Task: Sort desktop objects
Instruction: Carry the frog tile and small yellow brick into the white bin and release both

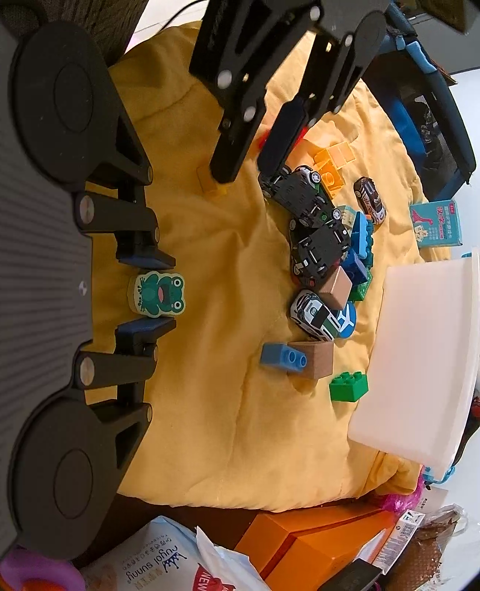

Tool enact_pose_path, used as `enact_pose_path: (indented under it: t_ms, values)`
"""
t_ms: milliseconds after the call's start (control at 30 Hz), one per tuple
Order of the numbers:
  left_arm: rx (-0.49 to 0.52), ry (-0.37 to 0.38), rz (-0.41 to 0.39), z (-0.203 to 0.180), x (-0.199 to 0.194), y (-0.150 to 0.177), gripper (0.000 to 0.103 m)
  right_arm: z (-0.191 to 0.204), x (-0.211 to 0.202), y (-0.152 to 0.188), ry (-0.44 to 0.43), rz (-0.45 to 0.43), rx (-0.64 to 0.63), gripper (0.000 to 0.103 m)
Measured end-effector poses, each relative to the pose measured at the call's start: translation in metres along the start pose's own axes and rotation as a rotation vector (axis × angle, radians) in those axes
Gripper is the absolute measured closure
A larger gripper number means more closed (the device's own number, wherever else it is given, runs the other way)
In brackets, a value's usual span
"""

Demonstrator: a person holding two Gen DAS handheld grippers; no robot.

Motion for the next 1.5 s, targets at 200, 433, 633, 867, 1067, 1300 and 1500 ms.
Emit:
enact_pose_path:
  t_ms: [200, 433, 633, 867, 1067, 1300, 1500]
  values:
    - [-0.010, 0.006, 0.071, -0.007, 0.018, 0.009, 0.077, 0.001, 0.000, 0.000, 0.006, 0.000, -0.003, 0.070]
    - [-0.013, 0.013, 0.067, -0.004, 0.012, 0.027, 0.084, 0.004, -0.002, -0.001, 0.015, 0.002, -0.020, 0.073]
    - [0.011, -0.031, -0.102, -0.002, -0.023, 0.013, 0.084, 0.009, -0.018, -0.014, 0.037, -0.045, -0.053, 0.074]
    - [-0.008, -0.066, -0.216, 0.009, -0.051, -0.023, 0.084, 0.011, -0.043, -0.046, 0.057, -0.139, -0.108, 0.074]
    - [-0.027, -0.111, -0.331, 0.031, -0.077, -0.065, 0.084, -0.002, -0.064, -0.101, 0.086, -0.278, -0.128, 0.074]
    - [-0.067, -0.244, -0.443, 0.074, -0.093, -0.133, 0.084, -0.032, -0.091, -0.172, 0.173, -0.504, -0.068, 0.073]
    - [-0.133, -0.320, -0.456, 0.108, -0.074, -0.189, 0.084, -0.065, -0.084, -0.225, 0.197, -0.535, 0.009, 0.073]
Point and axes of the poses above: each gripper's, at about its wrist camera, not at the fingertips, and x roughly the way its jaws point, z to its left, y to its underside, the point moved 4 cm from there along x, roughly the way its jaws point, and after that the axes turned 8 degrees about -y, right-handed, at the moved point
